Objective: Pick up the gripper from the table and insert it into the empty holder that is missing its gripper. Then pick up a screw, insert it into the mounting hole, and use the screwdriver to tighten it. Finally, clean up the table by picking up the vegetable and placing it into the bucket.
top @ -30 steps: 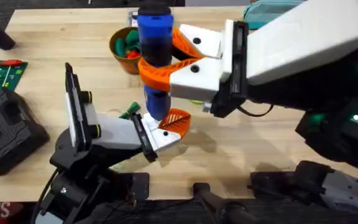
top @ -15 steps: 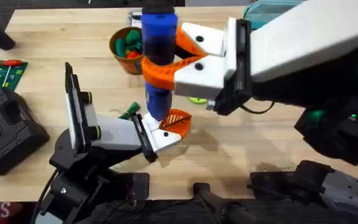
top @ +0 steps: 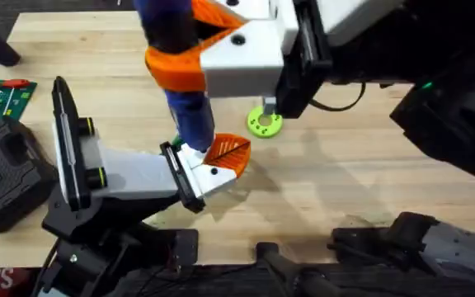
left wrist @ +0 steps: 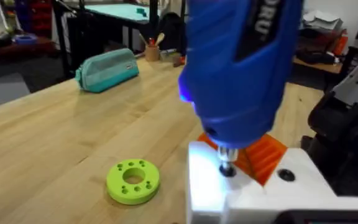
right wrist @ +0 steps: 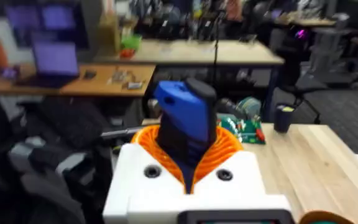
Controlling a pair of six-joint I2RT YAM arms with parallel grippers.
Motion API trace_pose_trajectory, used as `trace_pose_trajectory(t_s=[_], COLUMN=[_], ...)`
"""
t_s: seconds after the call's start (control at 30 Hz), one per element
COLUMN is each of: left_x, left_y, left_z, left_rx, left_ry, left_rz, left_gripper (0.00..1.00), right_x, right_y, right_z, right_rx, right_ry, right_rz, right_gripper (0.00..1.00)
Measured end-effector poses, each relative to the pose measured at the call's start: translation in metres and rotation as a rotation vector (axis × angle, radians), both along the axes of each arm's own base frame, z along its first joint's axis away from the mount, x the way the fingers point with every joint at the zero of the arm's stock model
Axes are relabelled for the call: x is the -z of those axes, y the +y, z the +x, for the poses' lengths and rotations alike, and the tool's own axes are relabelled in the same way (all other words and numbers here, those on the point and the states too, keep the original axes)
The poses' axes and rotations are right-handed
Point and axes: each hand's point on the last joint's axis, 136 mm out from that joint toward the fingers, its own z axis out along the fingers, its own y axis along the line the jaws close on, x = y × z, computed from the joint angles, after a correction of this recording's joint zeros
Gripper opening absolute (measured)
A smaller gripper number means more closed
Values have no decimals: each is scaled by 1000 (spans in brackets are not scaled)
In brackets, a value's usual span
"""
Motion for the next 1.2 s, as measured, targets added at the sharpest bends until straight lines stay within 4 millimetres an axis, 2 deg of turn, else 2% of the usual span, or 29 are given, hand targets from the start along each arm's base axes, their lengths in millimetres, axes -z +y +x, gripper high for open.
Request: trace_pose_trajectory(t_s=[0.1,0.23,0.33,0.43,0.47,0.57,0.6,0.63,0.7,0.8,0.87,0.93,0.97,1.0,1.1,1.2], left_x=[0,-2,-4,1,12,22,23,10,8,13,39,55,55,55,55,55], left_y=[-1,0,-1,-5,-10,-12,-13,-11,-10,-11,-11,-13,-14,-15,-15,-16], left_z=[-1,-1,-3,-10,-14,-13,-11,-9,-8,-9,-12,-16,-18,-21,-23,-24], left_rx=[9,5,14,61,102,114,110,97,89,95,113,139,151,170,184,189], left_ry=[-1,8,42,75,121,170,180,160,168,195,282,320,314,294,285,281], left_rz=[2,-11,-31,-28,-10,8,7,-16,-23,-16,23,46,50,57,61,63], left_gripper=[13,13,13,13,13,13,13,13,13,13,13,13,13,13,13,13], right_x=[0,-2,0,7,18,27,25,11,11,16,-6,-33,-42,-54,-43,-29], right_y=[0,-13,-22,-27,-28,-34,-36,-32,-31,-47,-77,-113,-124,-133,-130,-128], right_z=[-1,8,0,-9,-12,-1,2,-4,-3,27,74,106,112,107,103,109], right_rx=[-17,7,-17,-50,-66,-31,-26,-101,-115,-15,201,385,425,434,411,411], right_ry=[-18,-52,-81,-92,-106,-141,-155,-222,-208,-76,-15,52,88,228,364,465], right_rz=[-4,-7,-35,-81,-132,-165,-158,-85,-80,-109,-62,10,39,86,72,51], right_gripper=[33,33,35,34,34,33,33,35,35,33,33,33,33,33,33,33])
